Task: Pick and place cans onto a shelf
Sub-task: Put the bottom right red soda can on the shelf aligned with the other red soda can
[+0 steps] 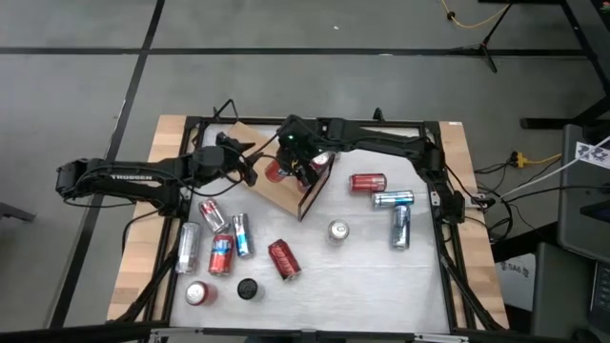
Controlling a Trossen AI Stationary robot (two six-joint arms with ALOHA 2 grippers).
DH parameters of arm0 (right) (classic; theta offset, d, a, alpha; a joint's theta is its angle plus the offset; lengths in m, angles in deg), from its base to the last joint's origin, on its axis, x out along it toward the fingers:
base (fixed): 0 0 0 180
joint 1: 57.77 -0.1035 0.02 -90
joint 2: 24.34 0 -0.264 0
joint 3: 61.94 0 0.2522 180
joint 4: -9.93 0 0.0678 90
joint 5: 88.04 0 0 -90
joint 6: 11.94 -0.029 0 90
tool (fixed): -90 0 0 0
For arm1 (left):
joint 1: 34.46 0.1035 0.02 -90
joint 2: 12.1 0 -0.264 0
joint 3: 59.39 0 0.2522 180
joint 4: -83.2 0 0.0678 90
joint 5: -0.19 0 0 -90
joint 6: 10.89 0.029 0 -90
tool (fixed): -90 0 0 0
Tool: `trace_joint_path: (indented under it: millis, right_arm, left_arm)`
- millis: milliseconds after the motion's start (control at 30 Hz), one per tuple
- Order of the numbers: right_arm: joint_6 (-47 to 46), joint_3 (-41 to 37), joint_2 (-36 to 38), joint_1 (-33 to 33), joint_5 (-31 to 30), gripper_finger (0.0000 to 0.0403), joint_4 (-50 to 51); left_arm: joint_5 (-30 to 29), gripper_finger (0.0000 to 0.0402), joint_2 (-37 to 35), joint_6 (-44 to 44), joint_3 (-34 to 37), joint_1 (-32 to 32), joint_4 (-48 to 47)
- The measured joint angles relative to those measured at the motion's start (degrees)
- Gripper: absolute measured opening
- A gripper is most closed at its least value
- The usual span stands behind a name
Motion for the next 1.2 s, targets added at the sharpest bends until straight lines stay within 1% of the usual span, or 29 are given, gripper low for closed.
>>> trace_joint_path:
  millis: [133, 233, 300, 400, 533, 667, 867, 1100, 1200]
  right_arm:
    - [0.3, 0.0, 0.0, 0.0, 0.2, 0.0312, 0.0]
    - [0.4, 0.0, 0.0, 0.0, 0.2, 0.0312, 0.2]
    - [0.4, 0.0, 0.0, 0.0, 0.2, 0.0312, 0.9]
    - [0.3, 0.0, 0.0, 0.0, 0.2, 0.0312, 0.9]
    - [-0.6, 0.0, 0.0, 0.0, 0.2, 0.0312, 1.0]
    - [-0.6, 0.0, 0.0, 0.0, 0.2, 0.0312, 1.8]
    - [-0.7, 0.0, -0.7, 0.0, 0.3, 0.0312, 3.0]
    - [-0.9, 0.2, -2.8, -0.1, -0.3, 0.0312, 3.0]
    - [-0.9, 0.2, -2.9, -0.1, -0.1, 0.0312, 2.3]
  left_arm:
    - [3.3, 0.0182, 0.0, -0.2, 0.0, -0.6, -0.2]
    - [6.0, 0.0182, 0.0, -2.3, 0.0, -1.3, -0.4]
    - [6.8, 0.0182, 0.0, -3.5, 0.0, -1.8, -1.3]
    - [6.8, 0.0182, 0.6, -6.0, 0.0, -2.3, -3.0]
    - [6.7, 0.0182, 3.8, -8.6, 0.0, -2.7, -3.4]
    - [6.2, 0.0182, 8.2, -9.1, 0.0, -2.7, -2.6]
    - [6.0, 0.0182, 13.5, -9.0, 0.0, -2.7, 1.9]
    - [6.0, 0.0182, 17.0, -10.0, 0.0, -2.7, 2.5]
    - [6.0, 0.0182, 17.5, -10.1, 0.0, -2.7, 1.9]
